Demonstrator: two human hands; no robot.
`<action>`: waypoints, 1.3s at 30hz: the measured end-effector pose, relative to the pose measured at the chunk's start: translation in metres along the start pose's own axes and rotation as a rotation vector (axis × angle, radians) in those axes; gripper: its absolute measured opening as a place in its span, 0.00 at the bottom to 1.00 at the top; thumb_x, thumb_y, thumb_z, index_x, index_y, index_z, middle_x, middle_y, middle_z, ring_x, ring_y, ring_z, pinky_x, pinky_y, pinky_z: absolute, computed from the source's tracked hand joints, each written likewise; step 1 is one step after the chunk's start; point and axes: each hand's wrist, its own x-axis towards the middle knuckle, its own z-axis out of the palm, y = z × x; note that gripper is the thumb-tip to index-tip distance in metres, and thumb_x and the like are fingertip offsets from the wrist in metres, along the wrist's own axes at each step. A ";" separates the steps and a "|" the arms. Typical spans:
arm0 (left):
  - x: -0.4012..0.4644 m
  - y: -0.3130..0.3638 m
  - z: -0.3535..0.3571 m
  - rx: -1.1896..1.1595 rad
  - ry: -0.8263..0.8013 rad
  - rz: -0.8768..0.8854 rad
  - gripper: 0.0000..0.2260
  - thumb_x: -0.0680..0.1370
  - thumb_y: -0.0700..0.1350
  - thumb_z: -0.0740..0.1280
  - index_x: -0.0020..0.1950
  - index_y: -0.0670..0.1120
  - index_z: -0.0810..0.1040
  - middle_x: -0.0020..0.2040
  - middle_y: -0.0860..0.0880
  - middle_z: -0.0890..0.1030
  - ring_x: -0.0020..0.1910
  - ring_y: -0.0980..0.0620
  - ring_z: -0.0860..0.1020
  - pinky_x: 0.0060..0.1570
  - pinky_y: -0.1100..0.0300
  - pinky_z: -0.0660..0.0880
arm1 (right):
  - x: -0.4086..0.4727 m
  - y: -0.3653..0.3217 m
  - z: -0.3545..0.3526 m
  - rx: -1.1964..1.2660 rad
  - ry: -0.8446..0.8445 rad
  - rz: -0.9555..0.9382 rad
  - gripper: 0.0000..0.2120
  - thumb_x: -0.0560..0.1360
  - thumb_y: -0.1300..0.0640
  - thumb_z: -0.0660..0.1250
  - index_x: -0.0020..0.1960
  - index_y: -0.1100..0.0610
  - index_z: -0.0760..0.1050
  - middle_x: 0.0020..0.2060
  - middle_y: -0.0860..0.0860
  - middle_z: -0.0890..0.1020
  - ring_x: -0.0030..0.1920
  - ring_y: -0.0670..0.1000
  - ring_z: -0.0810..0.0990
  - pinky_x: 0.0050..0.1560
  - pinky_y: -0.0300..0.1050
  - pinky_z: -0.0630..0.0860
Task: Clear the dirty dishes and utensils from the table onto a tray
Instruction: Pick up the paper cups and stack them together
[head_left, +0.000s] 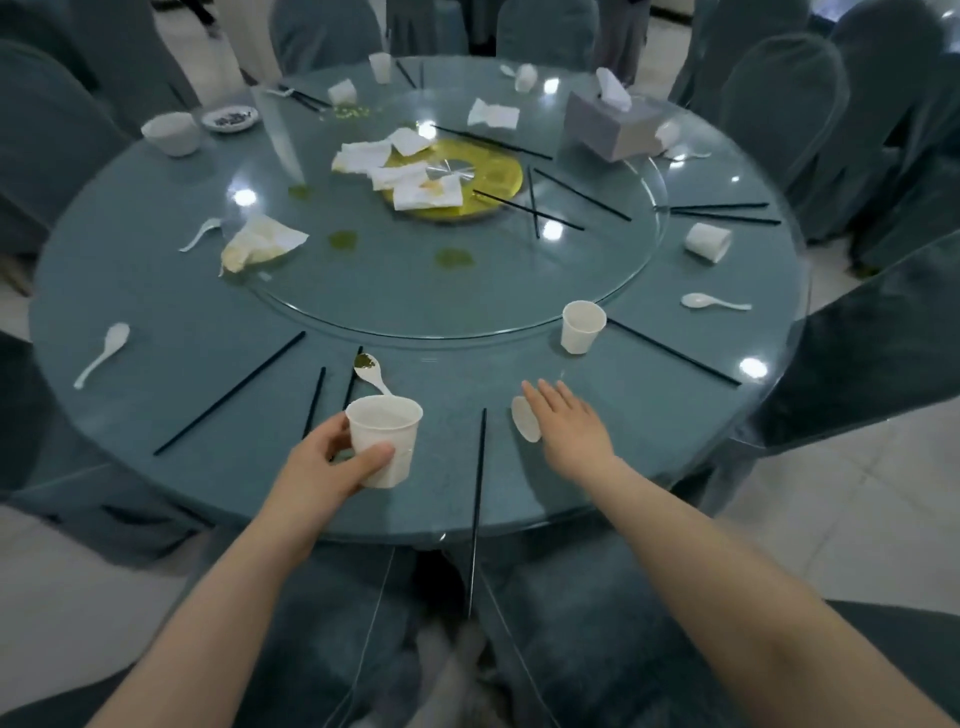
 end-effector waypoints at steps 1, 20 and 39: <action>0.003 0.001 0.004 -0.005 0.003 -0.004 0.13 0.74 0.43 0.72 0.54 0.58 0.79 0.52 0.56 0.83 0.54 0.54 0.81 0.48 0.59 0.77 | 0.004 0.003 0.003 -0.009 0.013 -0.007 0.39 0.74 0.66 0.64 0.78 0.53 0.48 0.77 0.51 0.55 0.77 0.55 0.51 0.75 0.53 0.54; 0.067 0.020 0.054 -0.066 0.024 -0.077 0.15 0.75 0.45 0.70 0.61 0.54 0.77 0.57 0.51 0.81 0.56 0.52 0.80 0.52 0.56 0.77 | 0.104 0.085 -0.054 1.148 0.371 0.405 0.31 0.67 0.51 0.76 0.65 0.48 0.64 0.54 0.42 0.75 0.52 0.48 0.75 0.45 0.38 0.68; 0.008 0.009 0.009 0.080 0.118 0.013 0.20 0.71 0.40 0.75 0.52 0.62 0.76 0.50 0.61 0.80 0.42 0.65 0.80 0.35 0.74 0.72 | -0.035 0.002 -0.047 1.296 0.172 0.235 0.22 0.68 0.55 0.74 0.59 0.44 0.72 0.52 0.43 0.80 0.52 0.47 0.80 0.55 0.57 0.79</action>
